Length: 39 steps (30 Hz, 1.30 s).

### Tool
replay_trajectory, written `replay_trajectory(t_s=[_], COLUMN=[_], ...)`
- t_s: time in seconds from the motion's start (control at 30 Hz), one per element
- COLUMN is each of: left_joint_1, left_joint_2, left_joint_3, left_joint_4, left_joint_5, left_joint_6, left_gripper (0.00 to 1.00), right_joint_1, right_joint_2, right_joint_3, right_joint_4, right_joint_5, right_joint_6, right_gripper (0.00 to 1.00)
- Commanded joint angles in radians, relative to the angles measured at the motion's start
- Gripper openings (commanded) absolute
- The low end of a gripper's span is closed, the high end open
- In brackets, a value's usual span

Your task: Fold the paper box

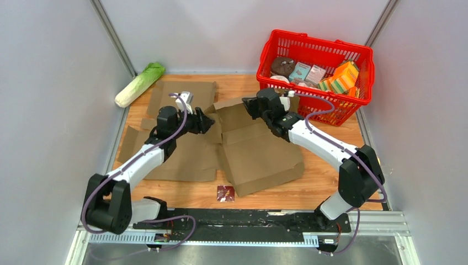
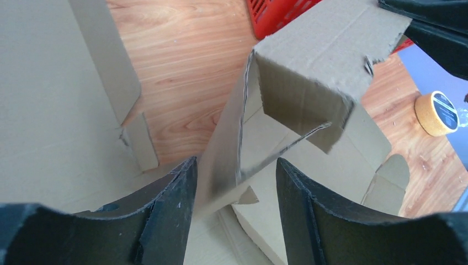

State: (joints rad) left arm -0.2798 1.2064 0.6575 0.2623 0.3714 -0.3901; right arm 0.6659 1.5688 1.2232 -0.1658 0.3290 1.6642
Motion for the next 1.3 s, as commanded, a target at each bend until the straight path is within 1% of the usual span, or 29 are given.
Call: replay_trajectory(t_s=[0.0, 0.03, 0.07, 0.1, 0.13, 0.17, 0.2, 0.23, 0.3, 0.33, 0.43, 0.53, 0.57, 0.63, 0.67, 0.7, 0.77, 0.8, 0.83, 0.87, 0.9, 0.97, 1.0, 1.03, 1.1, 1.27], left_joint_1=[-0.002, -0.009, -0.016, -0.034, -0.076, -0.105, -0.125, -0.143, -0.142, -0.142, -0.136, -0.121, -0.114, -0.111, -0.111, -0.111, -0.116, -0.122, -0.122, -0.128, -0.136, -0.176, -0.192, -0.229, -0.255, -0.317], left_joint_2=[0.103, 0.128, 0.133, 0.131, 0.115, 0.101, 0.087, 0.061, 0.036, 0.013, -0.013, -0.037, -0.045, -0.073, -0.082, -0.096, -0.111, -0.128, -0.134, -0.142, -0.145, -0.142, -0.134, -0.128, -0.110, -0.042], left_joint_3=[0.109, 0.135, 0.142, 0.145, 0.149, 0.149, 0.142, 0.099, 0.051, 0.024, 0.002, -0.028, -0.036, -0.038, -0.029, -0.016, 0.007, 0.011, 0.011, 0.010, 0.010, 0.022, 0.027, 0.031, 0.030, 0.077], left_joint_4=[0.112, 0.111, 0.112, 0.118, 0.104, 0.088, 0.084, 0.119, 0.214, 0.218, 0.180, 0.181, 0.184, 0.154, 0.117, 0.036, -0.029, -0.079, -0.093, -0.095, -0.101, -0.104, -0.103, -0.101, -0.066, -0.083], left_joint_5=[0.102, 0.101, 0.101, 0.072, 0.032, -0.018, -0.111, -0.124, -0.129, -0.135, -0.112, -0.065, -0.058, -0.060, -0.081, -0.118, -0.178, -0.260, -0.284, -0.304, -0.366, -0.419, -0.484, -0.520, -0.601, -0.719], left_joint_6=[0.019, 0.014, 0.010, 0.017, 0.034, 0.077, 0.086, 0.083, 0.053, 0.057, 0.092, 0.080, 0.073, 0.076, 0.082, 0.086, 0.086, 0.082, 0.080, 0.083, 0.083, 0.088, 0.088, 0.086, 0.077, 0.062], left_gripper=[0.60, 0.51, 0.47, 0.44, 0.42, 0.40, 0.38, 0.36, 0.37, 0.43, 0.53, 0.57, 0.60, 0.72, 0.73, 0.74, 0.75, 0.75, 0.75, 0.75, 0.75, 0.76, 0.77, 0.77, 0.77, 0.78], right_joint_1=[0.000, -0.002, -0.002, -0.002, -0.002, 0.000, 0.001, 0.003, 0.000, -0.002, -0.008, -0.009, -0.011, -0.012, -0.014, -0.014, -0.012, -0.014, -0.014, -0.012, -0.012, -0.011, -0.011, -0.008, -0.002, 0.008], right_joint_2=[-0.021, -0.016, -0.012, -0.004, -0.001, 0.002, 0.003, 0.004, -0.003, -0.015, -0.033, -0.044, -0.046, -0.050, -0.053, -0.061, -0.067, -0.069, -0.070, -0.067, -0.064, -0.053, -0.052, -0.043, -0.033, -0.023], right_joint_3=[-0.014, -0.016, -0.016, -0.019, -0.024, -0.024, -0.024, -0.025, -0.027, -0.028, -0.028, -0.036, -0.037, -0.044, -0.045, -0.044, -0.039, -0.036, -0.025, -0.018, -0.010, 0.010, 0.015, 0.016, 0.035, 0.059], right_joint_4=[0.080, 0.080, 0.080, 0.089, 0.094, 0.097, 0.097, 0.094, 0.081, 0.075, 0.054, 0.054, 0.052, 0.052, 0.051, 0.039, 0.026, 0.017, 0.008, -0.006, -0.030, -0.043, -0.049, -0.054, -0.072, -0.106], right_joint_5=[-0.042, -0.053, -0.068, -0.074, -0.079, -0.082, -0.079, -0.074, -0.051, -0.041, 0.001, 0.021, 0.028, 0.036, 0.051, 0.056, 0.076, 0.082, 0.087, 0.094, 0.097, 0.099, 0.100, 0.097, 0.096, 0.107], right_joint_6=[0.071, 0.090, 0.103, 0.111, 0.118, 0.129, 0.129, 0.128, 0.103, 0.091, 0.034, -0.003, -0.010, -0.030, -0.038, -0.046, -0.050, -0.050, -0.050, -0.043, -0.038, -0.024, -0.017, -0.009, 0.005, 0.034], right_gripper=[0.00, 0.00, 0.00, 0.00, 0.00, 0.00, 0.00, 0.00, 0.00, 0.00, 0.00, 0.00, 0.00, 0.00, 0.00, 0.00, 0.00, 0.00, 0.00, 0.00, 0.01, 0.03, 0.04, 0.04, 0.05, 0.08])
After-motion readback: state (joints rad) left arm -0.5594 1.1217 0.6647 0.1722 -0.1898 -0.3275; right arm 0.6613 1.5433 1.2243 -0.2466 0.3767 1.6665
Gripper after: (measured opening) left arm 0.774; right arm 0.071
